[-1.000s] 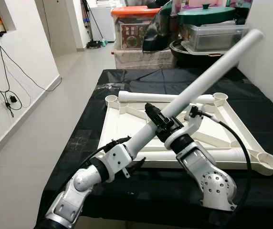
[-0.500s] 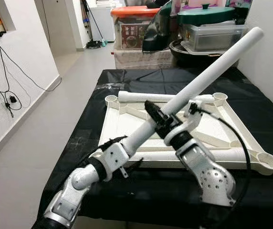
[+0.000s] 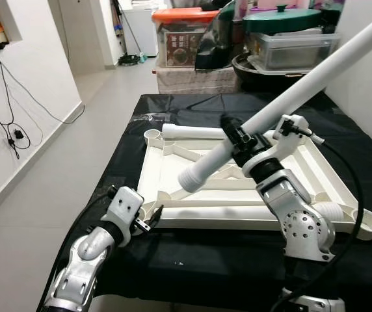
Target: Building children table
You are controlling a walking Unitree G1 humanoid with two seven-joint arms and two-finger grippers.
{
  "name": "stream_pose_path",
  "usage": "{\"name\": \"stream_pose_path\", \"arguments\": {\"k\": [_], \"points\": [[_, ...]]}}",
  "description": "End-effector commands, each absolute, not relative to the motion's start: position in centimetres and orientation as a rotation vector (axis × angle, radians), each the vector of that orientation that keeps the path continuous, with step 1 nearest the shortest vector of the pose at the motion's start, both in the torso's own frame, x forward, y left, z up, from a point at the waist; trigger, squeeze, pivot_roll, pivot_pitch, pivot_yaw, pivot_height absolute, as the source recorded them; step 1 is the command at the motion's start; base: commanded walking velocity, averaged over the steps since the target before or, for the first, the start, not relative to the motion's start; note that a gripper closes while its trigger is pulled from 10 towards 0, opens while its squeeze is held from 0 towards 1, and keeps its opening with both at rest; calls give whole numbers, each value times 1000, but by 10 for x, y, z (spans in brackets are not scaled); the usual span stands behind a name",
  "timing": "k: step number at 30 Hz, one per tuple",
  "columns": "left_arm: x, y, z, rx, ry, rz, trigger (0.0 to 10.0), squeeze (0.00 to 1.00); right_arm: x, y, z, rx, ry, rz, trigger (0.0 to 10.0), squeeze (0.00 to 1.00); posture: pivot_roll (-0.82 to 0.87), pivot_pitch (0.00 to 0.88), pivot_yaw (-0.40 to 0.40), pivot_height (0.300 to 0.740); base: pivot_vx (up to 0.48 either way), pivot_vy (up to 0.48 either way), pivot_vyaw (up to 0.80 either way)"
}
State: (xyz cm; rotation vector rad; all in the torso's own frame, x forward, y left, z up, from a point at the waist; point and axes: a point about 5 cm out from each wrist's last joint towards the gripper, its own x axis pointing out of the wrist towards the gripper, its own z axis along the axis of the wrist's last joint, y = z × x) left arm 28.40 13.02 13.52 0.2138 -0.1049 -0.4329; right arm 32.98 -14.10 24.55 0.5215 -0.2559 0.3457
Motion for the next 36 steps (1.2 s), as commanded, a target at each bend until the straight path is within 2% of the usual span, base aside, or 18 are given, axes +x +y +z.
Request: {"name": "stream_pose_path", "arguments": {"k": [1, 7, 16, 28, 36], "points": [[279, 120, 142, 188, -133, -447, 10000, 0, 331, -137, 247, 442, -286, 331, 10000, 0, 145, 0, -10, 740, 0, 0, 800], [264, 98, 142, 120, -136, -462, 10000, 0, 330, -130, 248, 381, -301, 363, 10000, 0, 149, 0, -16, 740, 0, 0, 800], [248, 87, 137, 78, -98, -474, 10000, 0, 332, -121, 249, 362, -316, 388, 10000, 0, 150, 0, -28, 740, 0, 0, 800], [240, 82, 135, 36, -71, -466, 10000, 0, 331, -117, 248, 348, -316, 404, 10000, 0, 145, 0, -29, 740, 0, 0, 800], [228, 75, 134, 0, -37, -465, 10000, 0, 347, -101, 238, 237, -265, 479, 10000, 0, 149, 0, -36, 740, 0, 0, 0]]}}
